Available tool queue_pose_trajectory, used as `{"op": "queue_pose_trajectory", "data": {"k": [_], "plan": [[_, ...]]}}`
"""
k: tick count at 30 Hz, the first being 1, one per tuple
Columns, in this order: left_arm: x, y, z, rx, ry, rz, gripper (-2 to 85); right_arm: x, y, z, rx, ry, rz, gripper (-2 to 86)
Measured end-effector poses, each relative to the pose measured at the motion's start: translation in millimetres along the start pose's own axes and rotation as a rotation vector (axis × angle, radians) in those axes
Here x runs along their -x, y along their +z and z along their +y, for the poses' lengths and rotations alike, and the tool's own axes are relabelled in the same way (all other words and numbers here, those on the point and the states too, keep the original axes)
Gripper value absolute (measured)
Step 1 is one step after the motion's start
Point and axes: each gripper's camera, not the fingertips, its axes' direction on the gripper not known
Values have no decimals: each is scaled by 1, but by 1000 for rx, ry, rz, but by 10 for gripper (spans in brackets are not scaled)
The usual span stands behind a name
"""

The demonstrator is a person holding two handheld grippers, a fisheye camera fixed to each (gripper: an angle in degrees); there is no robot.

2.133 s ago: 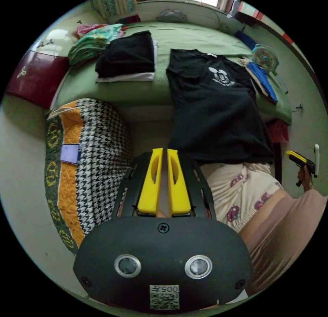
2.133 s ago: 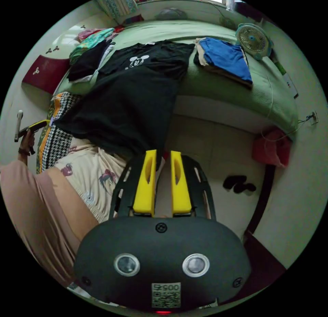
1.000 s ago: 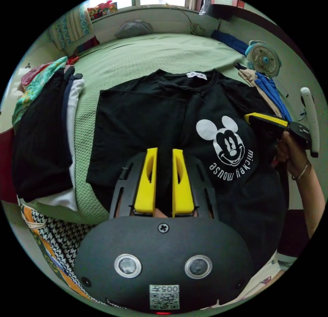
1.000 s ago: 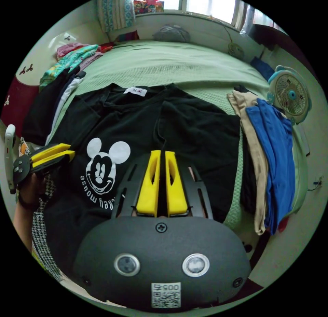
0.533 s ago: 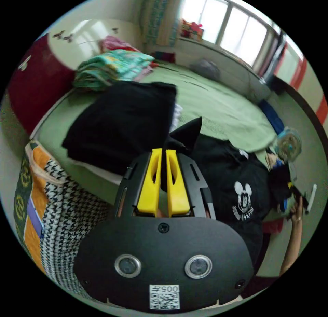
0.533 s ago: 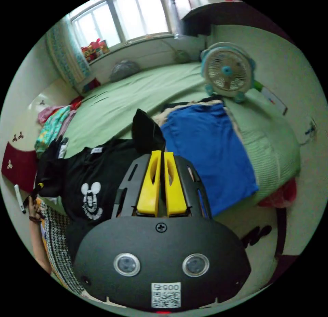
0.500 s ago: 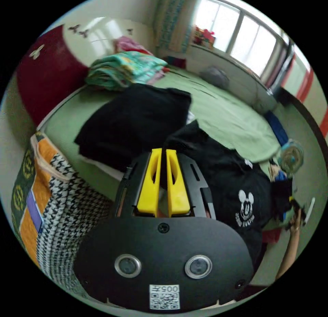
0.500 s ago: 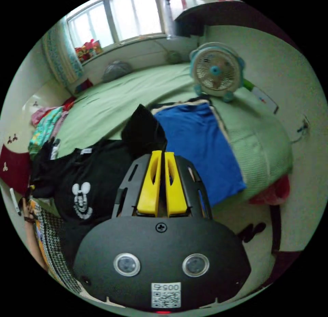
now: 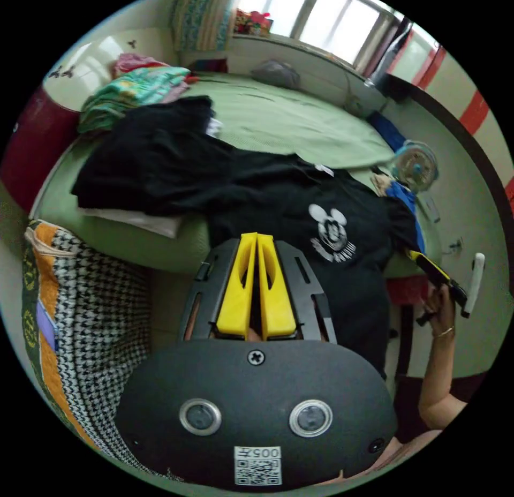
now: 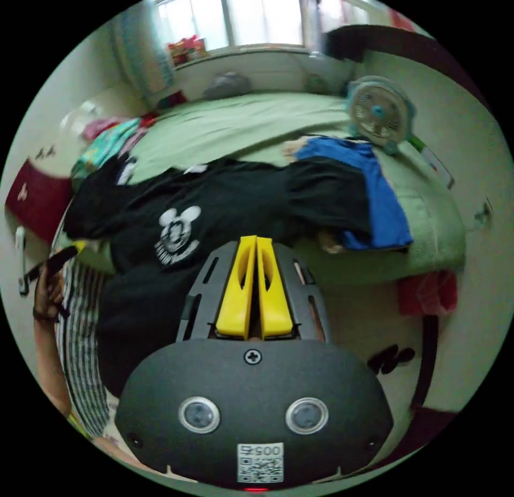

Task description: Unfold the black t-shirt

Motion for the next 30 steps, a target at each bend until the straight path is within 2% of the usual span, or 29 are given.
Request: {"op": "queue_pose_trajectory", "data": {"k": [2,8,9,17,27,30], "plan": [[-34,20,9,50,61,65,-7,32,0,9,-58,-73,-53,-10],[-71,57,25,111,90,-70,-7,86,32,29,85,-40,-56,-10],[-73,61,27,121,91,-82,-7,93,31,36,34,-46,-12,-9],[-97,85,40,54,115,-105,-7,119,38,46,24,-63,5,-10],[-130,114,45,73,153,-178,-7,173,50,59,22,-145,234,-11],[-136,121,47,73,156,-189,-7,179,53,60,23,-138,235,-12]]}}
